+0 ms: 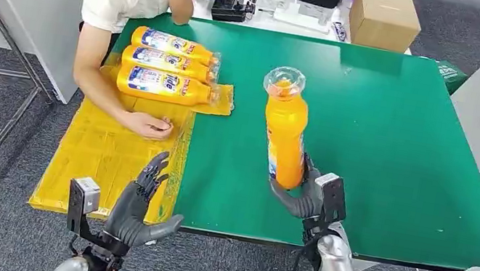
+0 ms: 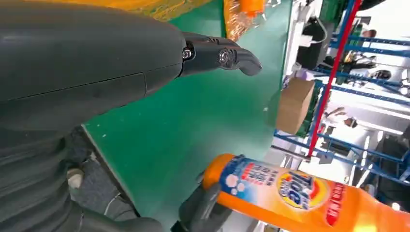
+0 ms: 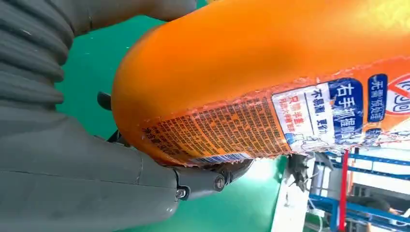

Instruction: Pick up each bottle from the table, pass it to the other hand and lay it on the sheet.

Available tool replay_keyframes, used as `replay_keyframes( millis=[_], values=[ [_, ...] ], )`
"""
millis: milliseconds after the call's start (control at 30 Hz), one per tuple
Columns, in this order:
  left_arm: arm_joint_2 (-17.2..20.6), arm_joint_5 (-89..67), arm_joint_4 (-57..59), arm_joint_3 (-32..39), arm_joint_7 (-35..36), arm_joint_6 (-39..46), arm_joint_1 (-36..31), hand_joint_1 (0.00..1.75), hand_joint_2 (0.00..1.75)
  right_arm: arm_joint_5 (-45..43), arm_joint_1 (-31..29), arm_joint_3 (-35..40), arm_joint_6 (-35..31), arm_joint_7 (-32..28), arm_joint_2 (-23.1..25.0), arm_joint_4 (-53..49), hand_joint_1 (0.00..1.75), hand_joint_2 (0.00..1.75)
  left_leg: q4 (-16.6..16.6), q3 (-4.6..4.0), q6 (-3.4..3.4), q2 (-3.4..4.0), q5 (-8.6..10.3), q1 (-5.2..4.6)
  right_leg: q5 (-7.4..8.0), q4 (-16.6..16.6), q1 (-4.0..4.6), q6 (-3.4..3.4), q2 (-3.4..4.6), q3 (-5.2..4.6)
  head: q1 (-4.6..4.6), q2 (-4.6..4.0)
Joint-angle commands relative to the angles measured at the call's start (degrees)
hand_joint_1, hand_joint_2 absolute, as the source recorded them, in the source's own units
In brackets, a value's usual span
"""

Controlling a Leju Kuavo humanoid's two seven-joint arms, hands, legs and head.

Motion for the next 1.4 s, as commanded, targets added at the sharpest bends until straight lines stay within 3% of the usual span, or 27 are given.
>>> replay_keyframes(
  millis=[33,167,233,300,400,833,1067,1100,1167,1233,1267,1367,1400],
  values=[
    [-4.01,1.24,5.0,-2.27,1.54,4.58,-5.53,0.0,1.75,3.31,-1.96,17.03,3.56,5.3,1.14,1.37,1.75,1.75,-0.02,0.37,-0.03,0.22,-0.16,-0.03,-0.1,-0.01,0.0,-0.07,0.09,0.31,0.0,0.0],
    [-5.24,6.81,6.14,-1.63,3.61,6.76,-5.68,0.0,1.75,6.6,-0.9,23.01,0.35,4.69,1.19,0.02,1.75,1.75,-0.05,0.23,-0.04,0.07,-0.06,0.0,-0.05,-0.03,0.01,-0.07,-0.07,0.19,-0.02,0.0],
    [-4.74,16.38,5.59,-0.93,7.64,3.2,-5.17,0.0,1.75,9.69,-0.63,26.71,-3.02,3.5,0.84,-0.13,1.75,1.75,-0.05,0.21,-0.03,0.07,-0.07,-0.01,-0.04,-0.05,0.01,-0.05,-0.01,0.17,-0.02,0.0],
    [-3.14,18.56,4.58,-2.43,5.87,2.64,-5.52,0.0,1.75,9.92,-0.82,28.28,-4.96,2.77,1.04,1.19,1.75,1.75,-0.07,0.27,-0.02,0.15,-0.09,-0.02,-0.05,-0.07,0.0,-0.05,0.05,0.21,-0.04,0.0],
    [-3.81,21.6,3.94,-3.31,6.07,5.16,-6.7,0.0,1.75,9.01,-0.65,29.37,-6.12,1.69,1.57,2.98,1.75,1.75,-0.07,0.33,-0.03,0.07,-0.11,-0.02,-0.11,-0.05,0.0,-0.07,-0.06,0.29,-0.02,0.0],
    [-2.9,21.23,2.24,-5.37,5.26,5.3,-7.24,0.0,1.75,8.86,-0.3,30.69,-6.28,0.98,1.57,3.91,1.75,1.75,-0.07,0.27,-0.04,-0.01,-0.08,-0.02,-0.12,-0.04,0.0,-0.09,-0.14,0.23,-0.02,0.0],
    [-3.43,17.36,-1.38,-5.8,-1.02,5.33,-7.07,0.0,1.75,6.35,-1.25,31.35,-3.18,2.87,2.19,8.15,1.75,1.75,-0.03,0.08,-0.02,0.02,-0.04,0.0,-0.05,-0.02,0.01,-0.05,-0.07,0.04,-0.02,0.0],
    [-4.03,15.83,-1.33,-5.68,-2.13,6.56,-7.32,0.09,1.75,5.47,-1.41,31.39,-1.48,4.01,2.28,8.46,1.75,1.75,-0.05,0.23,-0.03,0.02,-0.08,-0.01,-0.09,-0.04,0.01,-0.07,-0.1,0.19,-0.02,0.0],
    [-4.79,15.05,-0.73,-5.55,-2.49,7.02,-8.15,0.89,1.75,5.63,-1.86,32.24,-0.42,4.51,2.11,8.24,1.75,1.75,-0.02,0.15,-0.02,0.01,-0.06,-0.02,-0.08,-0.01,-0.01,-0.06,-0.1,0.12,-0.02,0.0],
    [-4.79,15.05,-0.73,-5.55,-2.49,7.02,-8.15,0.89,1.75,5.63,-1.86,32.24,-0.42,4.51,2.11,8.24,1.75,1.75,-0.02,0.22,-0.02,0.04,-0.09,-0.03,-0.11,0.0,-0.01,-0.07,-0.1,0.19,-0.02,0.0],
    [-4.67,14.16,0.26,-5.67,-2.73,7.0,-8.96,1.75,1.75,5.96,-2.12,32.94,-0.45,4.77,1.96,7.81,1.75,1.75,-0.02,0.12,-0.02,0.01,-0.05,-0.01,-0.07,0.0,0.0,-0.06,-0.11,0.09,-0.02,0.0],
    [-5.23,13.9,1.83,-4.7,-3.4,5.97,-9.17,1.75,1.75,5.26,-2.57,34.1,1.12,5.86,1.78,6.43,1.75,1.75,-0.01,0.08,-0.02,-0.05,-0.02,0.0,-0.06,-0.01,0.01,-0.06,-0.15,0.06,-0.02,0.0],
    [-5.5,13.54,1.79,-4.56,-3.77,5.85,-8.93,1.75,1.75,4.3,-2.72,34.17,2.5,6.84,1.77,6.15,1.47,1.75,-0.03,0.21,-0.03,-0.04,-0.06,-0.02,-0.11,-0.01,0.0,-0.08,-0.18,0.18,-0.04,0.0]
  ],
)
